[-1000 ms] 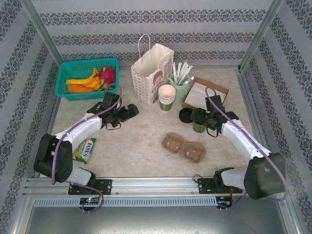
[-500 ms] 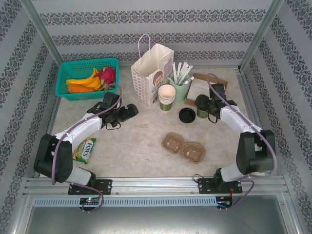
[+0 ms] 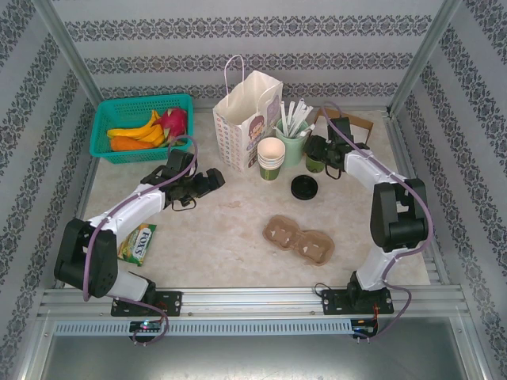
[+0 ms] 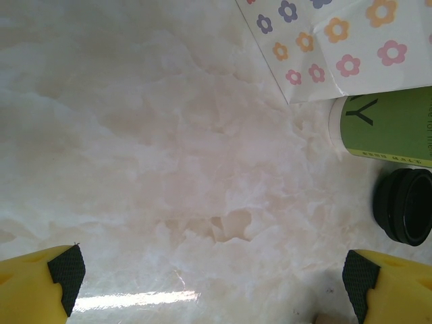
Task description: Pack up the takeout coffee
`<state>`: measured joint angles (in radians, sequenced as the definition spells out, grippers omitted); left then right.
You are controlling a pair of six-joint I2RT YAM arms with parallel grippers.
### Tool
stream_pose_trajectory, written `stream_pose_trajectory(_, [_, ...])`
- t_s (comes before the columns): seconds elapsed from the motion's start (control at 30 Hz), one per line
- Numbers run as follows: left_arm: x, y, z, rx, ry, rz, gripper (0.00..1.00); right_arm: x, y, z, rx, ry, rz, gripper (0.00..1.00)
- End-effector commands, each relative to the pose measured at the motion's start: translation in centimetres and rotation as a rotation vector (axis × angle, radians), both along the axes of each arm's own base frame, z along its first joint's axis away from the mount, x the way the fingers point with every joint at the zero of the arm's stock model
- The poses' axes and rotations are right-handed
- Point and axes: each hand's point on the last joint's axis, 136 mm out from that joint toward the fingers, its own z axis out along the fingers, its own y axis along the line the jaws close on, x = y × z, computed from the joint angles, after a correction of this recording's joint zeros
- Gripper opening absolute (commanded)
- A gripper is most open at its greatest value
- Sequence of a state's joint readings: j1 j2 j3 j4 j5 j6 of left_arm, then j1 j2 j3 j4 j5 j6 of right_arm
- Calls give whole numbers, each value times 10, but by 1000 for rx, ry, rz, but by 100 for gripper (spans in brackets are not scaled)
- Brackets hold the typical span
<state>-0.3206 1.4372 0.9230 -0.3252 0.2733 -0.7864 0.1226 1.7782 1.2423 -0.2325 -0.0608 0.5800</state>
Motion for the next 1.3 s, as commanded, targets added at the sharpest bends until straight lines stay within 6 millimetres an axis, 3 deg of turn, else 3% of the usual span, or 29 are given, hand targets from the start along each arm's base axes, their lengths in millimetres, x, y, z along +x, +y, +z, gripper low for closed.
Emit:
stream_pose_trajectory(0.0, [4,-4,20,-3,-50,-24,100,4,3,-6,-1,25,-4,59])
stream_pose_trajectory(0.47, [2,0,26,2,-51,-8,99,-1,1,16,-17,-4,-4,84])
stream_pose_trajectory(0.7, [2,3,27,7,-46,-2,100,-4,-3,29,-31,-31,-11,89])
stream_pose_trajectory(0.8, [2,5,31,9,-51,3,100,-9,-7,38,-42,-55,-22,98])
stream_pose_trajectory(1.03, [8,15,42,34,-67,23,100,-33,-18,69,-71,-128,-53,98])
stream_pose_trajectory(1.27, [17,23,50,65,-76,31,100,-65,-22,75,-67,-144,-46,98])
